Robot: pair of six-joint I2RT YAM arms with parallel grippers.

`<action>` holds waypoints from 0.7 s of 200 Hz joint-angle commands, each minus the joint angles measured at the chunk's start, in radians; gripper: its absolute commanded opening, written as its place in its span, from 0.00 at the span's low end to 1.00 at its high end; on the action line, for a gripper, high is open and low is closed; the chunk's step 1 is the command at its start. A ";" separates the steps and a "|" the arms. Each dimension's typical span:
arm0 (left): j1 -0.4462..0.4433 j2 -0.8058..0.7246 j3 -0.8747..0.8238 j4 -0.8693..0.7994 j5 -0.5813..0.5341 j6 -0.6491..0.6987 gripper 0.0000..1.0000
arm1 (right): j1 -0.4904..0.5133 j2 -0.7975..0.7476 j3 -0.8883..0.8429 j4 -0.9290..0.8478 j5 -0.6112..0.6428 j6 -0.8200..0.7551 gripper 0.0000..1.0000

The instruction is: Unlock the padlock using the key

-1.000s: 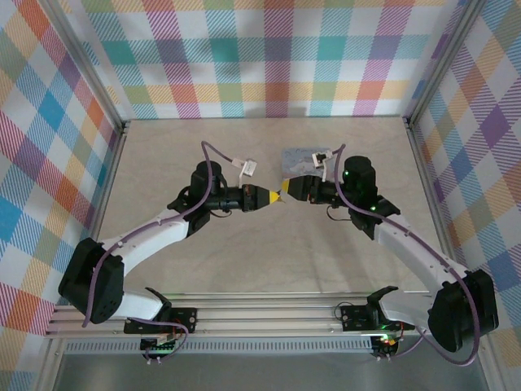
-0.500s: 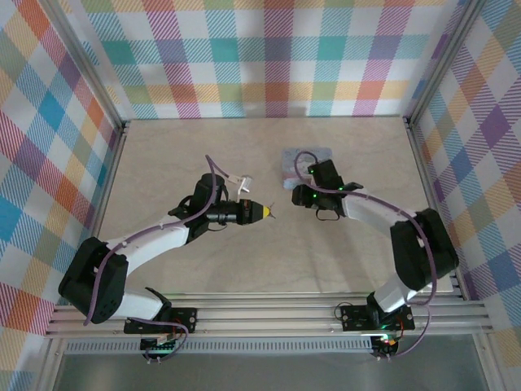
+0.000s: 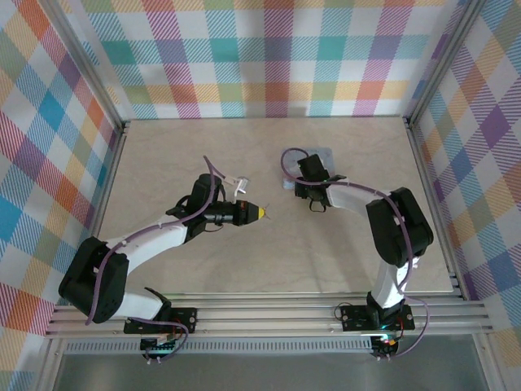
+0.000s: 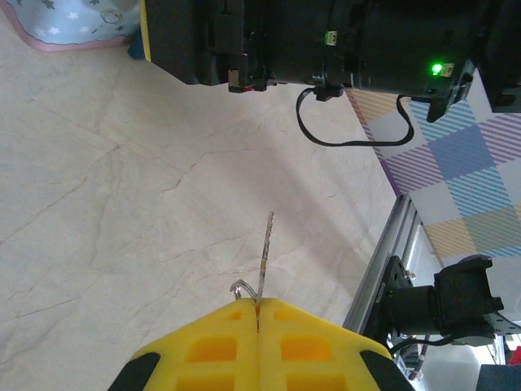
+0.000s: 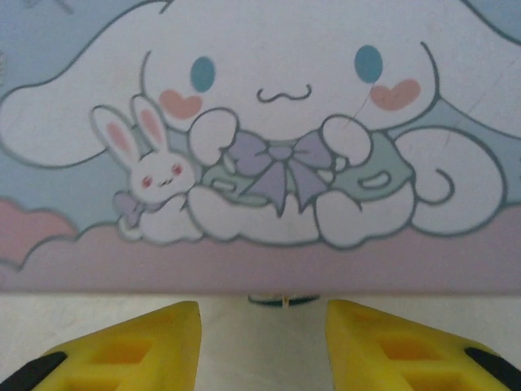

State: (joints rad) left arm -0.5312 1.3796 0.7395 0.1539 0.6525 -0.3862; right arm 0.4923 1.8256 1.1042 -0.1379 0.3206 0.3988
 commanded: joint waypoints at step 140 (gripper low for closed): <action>0.042 -0.075 -0.055 -0.077 0.039 0.079 0.00 | -0.044 0.147 0.118 0.014 -0.010 0.020 0.22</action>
State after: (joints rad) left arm -0.4995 1.3197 0.7029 0.0944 0.6712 -0.3378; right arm 0.4606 1.9686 1.1942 -0.1341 0.3264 0.4072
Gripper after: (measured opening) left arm 0.046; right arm 0.269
